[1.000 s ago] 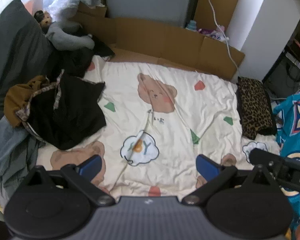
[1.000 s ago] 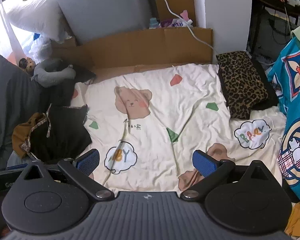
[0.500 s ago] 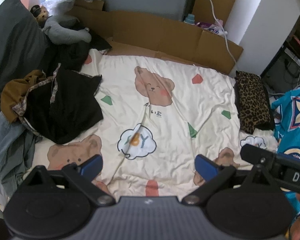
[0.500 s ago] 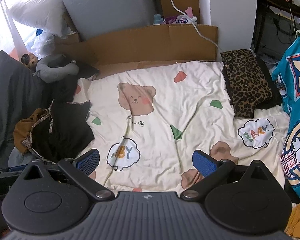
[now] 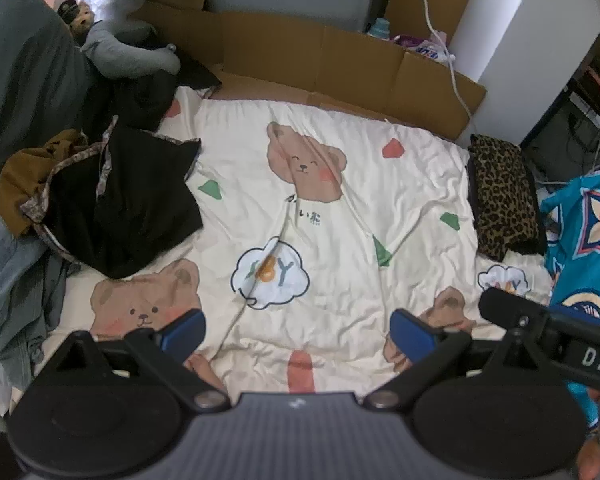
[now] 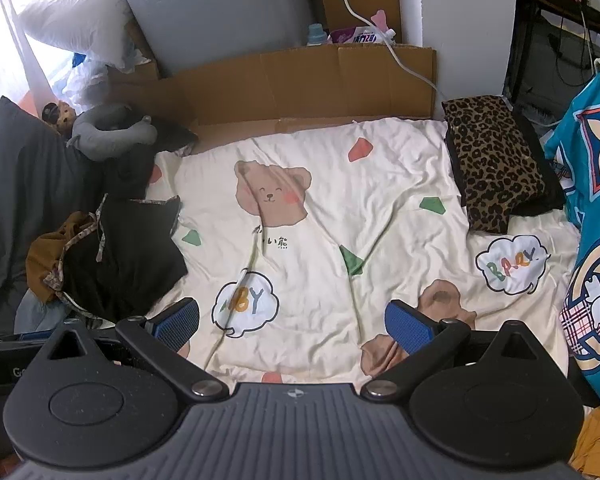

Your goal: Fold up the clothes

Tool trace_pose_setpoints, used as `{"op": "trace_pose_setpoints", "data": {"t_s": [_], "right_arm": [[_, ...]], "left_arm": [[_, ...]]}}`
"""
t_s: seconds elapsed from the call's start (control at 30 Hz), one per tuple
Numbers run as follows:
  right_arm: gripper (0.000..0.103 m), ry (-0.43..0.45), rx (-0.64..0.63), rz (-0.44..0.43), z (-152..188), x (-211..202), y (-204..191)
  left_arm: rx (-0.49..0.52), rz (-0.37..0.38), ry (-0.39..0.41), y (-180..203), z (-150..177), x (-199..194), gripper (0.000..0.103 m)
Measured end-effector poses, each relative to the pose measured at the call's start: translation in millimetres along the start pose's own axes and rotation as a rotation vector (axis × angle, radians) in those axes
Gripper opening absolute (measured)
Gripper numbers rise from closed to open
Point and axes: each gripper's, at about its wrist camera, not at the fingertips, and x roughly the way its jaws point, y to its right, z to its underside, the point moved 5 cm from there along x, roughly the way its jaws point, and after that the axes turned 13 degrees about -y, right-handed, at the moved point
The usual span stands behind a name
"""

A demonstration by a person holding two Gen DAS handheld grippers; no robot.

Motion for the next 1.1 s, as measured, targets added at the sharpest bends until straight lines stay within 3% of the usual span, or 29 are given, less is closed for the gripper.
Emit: {"op": "trace_pose_setpoints", "data": {"t_s": [0.27,0.37,1.1], "right_arm": [[0.102,0.012,-0.02,0.012,-1,-2,0],[0.102,0.013,-0.023,0.015,-1,-2,0],[0.102,0.039,-0.038,0.029,-1,-6,-6]], "left_arm": [[-0.003,0.007,-0.006,-1,0,1,0.1],[-0.027,0.003,-0.001,10,13,-4,0.1],[0.003,-0.022,0.021,4,6,-3,0.099]]}}
